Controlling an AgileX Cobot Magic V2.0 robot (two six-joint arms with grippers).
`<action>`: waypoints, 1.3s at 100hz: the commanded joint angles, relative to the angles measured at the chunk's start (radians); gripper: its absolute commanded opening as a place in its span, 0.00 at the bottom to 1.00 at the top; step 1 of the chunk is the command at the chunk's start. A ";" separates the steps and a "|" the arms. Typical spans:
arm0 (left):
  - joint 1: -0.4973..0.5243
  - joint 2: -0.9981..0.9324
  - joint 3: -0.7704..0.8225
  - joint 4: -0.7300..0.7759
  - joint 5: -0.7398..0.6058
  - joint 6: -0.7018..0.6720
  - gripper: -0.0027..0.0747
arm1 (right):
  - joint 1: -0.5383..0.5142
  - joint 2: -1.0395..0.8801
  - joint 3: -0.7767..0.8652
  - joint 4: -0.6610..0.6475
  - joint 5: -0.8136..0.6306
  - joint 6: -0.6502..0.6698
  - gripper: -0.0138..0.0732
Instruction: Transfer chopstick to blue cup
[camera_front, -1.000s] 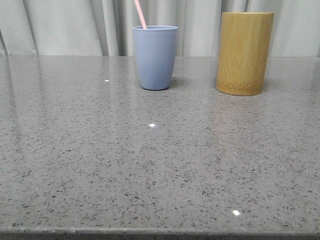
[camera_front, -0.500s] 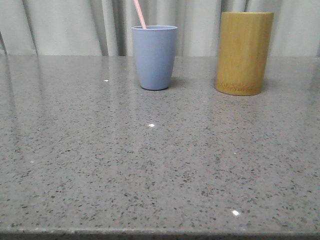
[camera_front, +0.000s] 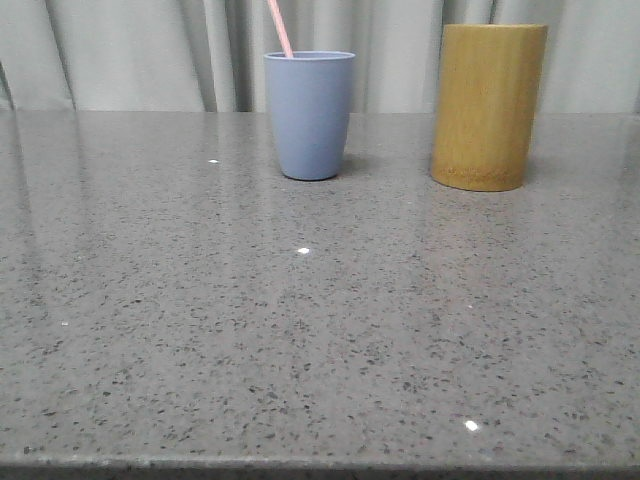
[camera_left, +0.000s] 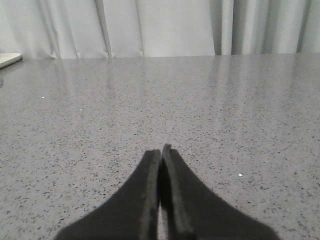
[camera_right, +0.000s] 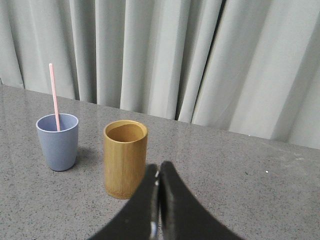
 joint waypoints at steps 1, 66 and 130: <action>0.003 -0.034 0.008 -0.010 -0.085 -0.002 0.01 | -0.005 0.011 -0.018 -0.035 -0.079 0.003 0.09; 0.003 -0.034 0.008 -0.010 -0.085 -0.002 0.01 | -0.005 0.011 -0.018 -0.042 -0.079 0.002 0.09; 0.003 -0.034 0.008 -0.010 -0.085 -0.002 0.01 | -0.087 0.018 0.057 -0.043 -0.242 0.002 0.09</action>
